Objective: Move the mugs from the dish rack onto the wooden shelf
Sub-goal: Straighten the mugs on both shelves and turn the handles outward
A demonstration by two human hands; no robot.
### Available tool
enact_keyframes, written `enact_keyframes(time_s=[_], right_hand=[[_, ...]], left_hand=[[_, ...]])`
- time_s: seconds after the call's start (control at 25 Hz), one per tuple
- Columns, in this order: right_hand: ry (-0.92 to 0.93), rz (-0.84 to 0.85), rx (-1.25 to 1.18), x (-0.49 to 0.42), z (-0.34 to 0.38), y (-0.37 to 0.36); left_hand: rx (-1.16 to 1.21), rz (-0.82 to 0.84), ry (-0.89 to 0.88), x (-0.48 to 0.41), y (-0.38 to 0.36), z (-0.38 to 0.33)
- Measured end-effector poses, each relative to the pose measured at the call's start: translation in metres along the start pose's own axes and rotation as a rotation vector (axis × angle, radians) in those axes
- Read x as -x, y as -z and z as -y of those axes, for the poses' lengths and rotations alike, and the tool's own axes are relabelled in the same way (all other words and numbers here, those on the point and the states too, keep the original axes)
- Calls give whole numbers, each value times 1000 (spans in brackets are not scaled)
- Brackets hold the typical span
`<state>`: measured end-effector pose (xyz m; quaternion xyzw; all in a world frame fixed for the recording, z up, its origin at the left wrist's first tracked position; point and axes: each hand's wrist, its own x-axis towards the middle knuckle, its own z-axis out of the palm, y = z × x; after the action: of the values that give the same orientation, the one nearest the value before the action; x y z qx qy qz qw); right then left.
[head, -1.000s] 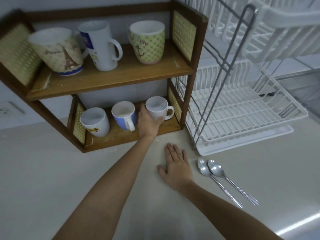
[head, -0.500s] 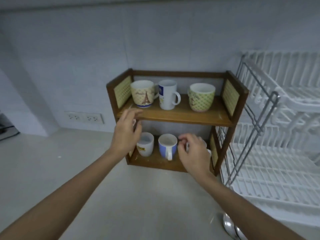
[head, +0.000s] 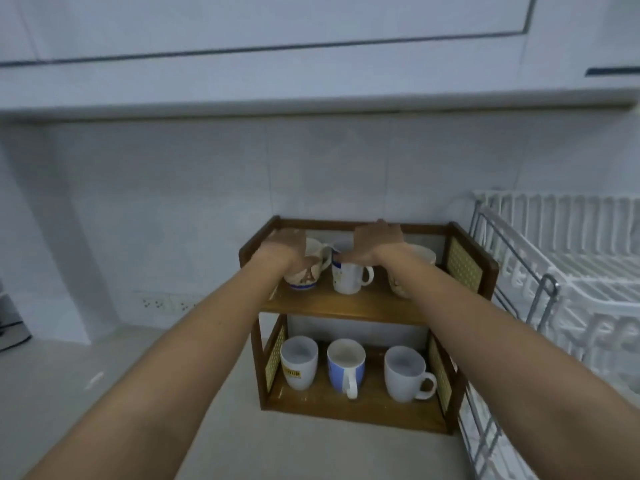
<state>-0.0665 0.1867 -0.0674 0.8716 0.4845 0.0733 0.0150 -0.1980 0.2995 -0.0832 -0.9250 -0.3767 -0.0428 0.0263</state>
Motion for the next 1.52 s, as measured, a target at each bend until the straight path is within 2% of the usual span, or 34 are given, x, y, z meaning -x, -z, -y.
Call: enact_keyframes(time_s=[0.08,0.16,0.28,0.4,0.52,0.6,0.76,0.96,1.12,1.2,1.28,1.4,1.52], right_hand=[[-4,68,-25,-8,-2,-9],[8,53,-38,-14,-3,-10],[46,70,-57,-16,-4,-6],[87,168,-66,-14,-11,0],[119,267,-186,-14,-20,6],[127,255,-193,-14,-21,5],[109,126,-125,-16,-15,3],[119,171,-118,-19,-18,3],[31,269,-239,-21,-45,13],[-16,389,-246,-21,-69,19],[-55,481,-244,-17,-85,14],[-38,423,-129,-8,-94,3],[-53,350,-45,-3,-99,2]], left_hand=[[26,49,76,-10,-10,1],[26,64,83,-19,-12,4],[14,72,13,-28,-3,14],[22,127,-39,-27,3,25],[13,200,-93,-26,5,32],[18,230,-119,-27,8,34],[57,154,-172,-30,7,30],[49,165,-181,-32,5,27],[166,99,-232,-30,5,14],[251,42,-300,-31,6,1],[274,67,-360,-32,4,-17],[252,127,-379,-39,-5,-41],[238,104,-388,-46,-11,-54]])
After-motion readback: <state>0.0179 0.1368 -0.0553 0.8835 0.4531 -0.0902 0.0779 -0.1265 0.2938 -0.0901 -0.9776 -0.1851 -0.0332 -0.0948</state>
